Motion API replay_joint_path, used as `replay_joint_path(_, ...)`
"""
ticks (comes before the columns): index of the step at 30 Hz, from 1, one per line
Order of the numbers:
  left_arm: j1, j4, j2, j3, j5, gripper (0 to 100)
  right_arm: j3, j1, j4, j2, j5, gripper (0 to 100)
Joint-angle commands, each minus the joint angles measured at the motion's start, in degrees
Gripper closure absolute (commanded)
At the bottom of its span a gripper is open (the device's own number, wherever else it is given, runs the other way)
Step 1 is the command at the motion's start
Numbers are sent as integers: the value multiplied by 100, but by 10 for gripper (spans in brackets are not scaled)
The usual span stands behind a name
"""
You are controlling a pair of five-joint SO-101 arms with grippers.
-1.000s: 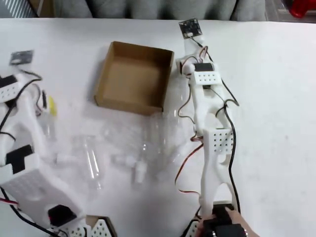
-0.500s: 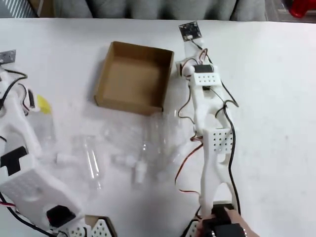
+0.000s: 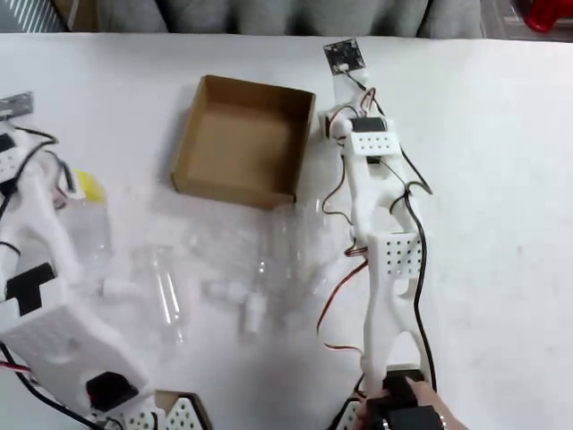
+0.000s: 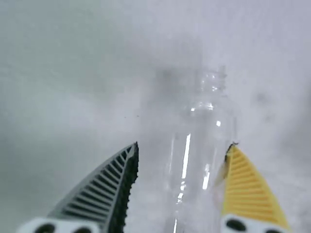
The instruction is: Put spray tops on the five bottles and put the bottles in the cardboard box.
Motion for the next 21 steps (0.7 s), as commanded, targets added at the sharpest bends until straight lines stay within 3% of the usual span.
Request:
replay_joint_path(1, 268, -413, -171, 132, 202, 736, -299, -48, -13, -163, 70, 984)
replay_joint_path(13, 444, -809, -136, 501, 703, 736, -299, -48, -13, -171, 70, 984)
replay_joint_path(21, 558, -1187, -145, 677, 255, 736, -299, -48, -13, -171, 70, 984)
